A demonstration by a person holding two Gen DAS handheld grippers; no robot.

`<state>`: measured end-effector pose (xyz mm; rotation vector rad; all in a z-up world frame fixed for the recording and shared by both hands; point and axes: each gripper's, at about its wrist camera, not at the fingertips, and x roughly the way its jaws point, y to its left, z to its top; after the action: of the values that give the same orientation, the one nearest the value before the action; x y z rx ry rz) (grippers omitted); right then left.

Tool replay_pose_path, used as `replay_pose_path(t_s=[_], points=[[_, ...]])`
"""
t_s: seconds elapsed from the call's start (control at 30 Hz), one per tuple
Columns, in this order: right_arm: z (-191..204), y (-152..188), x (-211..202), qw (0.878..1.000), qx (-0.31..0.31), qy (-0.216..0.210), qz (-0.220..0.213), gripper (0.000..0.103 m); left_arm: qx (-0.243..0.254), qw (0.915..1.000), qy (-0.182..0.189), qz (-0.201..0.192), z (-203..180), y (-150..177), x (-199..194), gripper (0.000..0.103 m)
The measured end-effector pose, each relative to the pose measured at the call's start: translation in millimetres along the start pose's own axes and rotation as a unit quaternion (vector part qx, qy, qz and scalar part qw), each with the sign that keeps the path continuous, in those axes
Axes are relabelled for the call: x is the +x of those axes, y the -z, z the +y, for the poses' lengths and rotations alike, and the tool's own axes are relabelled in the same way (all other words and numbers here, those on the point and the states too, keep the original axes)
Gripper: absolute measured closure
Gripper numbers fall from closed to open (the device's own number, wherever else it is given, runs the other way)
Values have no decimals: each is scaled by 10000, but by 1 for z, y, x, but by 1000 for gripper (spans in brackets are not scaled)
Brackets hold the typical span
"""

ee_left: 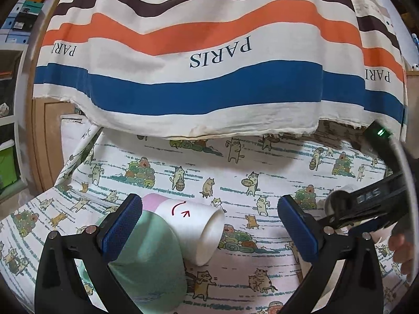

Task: Flip cup upside down
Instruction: 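Grasp the beige cup with the right gripper and lift it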

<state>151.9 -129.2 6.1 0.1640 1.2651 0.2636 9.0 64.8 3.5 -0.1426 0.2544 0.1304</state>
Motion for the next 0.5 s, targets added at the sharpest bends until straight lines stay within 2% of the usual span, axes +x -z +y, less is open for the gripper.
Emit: replay_pose_path(t_s=[0.1,0.27,0.4,0.5], points=[[2,-2,12,9997,21,-44,246,10,43,9998,-211,-58,-1,0,-1,0],[9,-8,15,9985,-148,449,267,12,24,9997,-234,46,1,0,3,0],[10,-12,21,9979,-83,466,445,15,-3,9998,-193,96,2,0,5,0],[11,-16,28,9973,-137,457,561,24,1,9998,-196,95,2,0,5,0]])
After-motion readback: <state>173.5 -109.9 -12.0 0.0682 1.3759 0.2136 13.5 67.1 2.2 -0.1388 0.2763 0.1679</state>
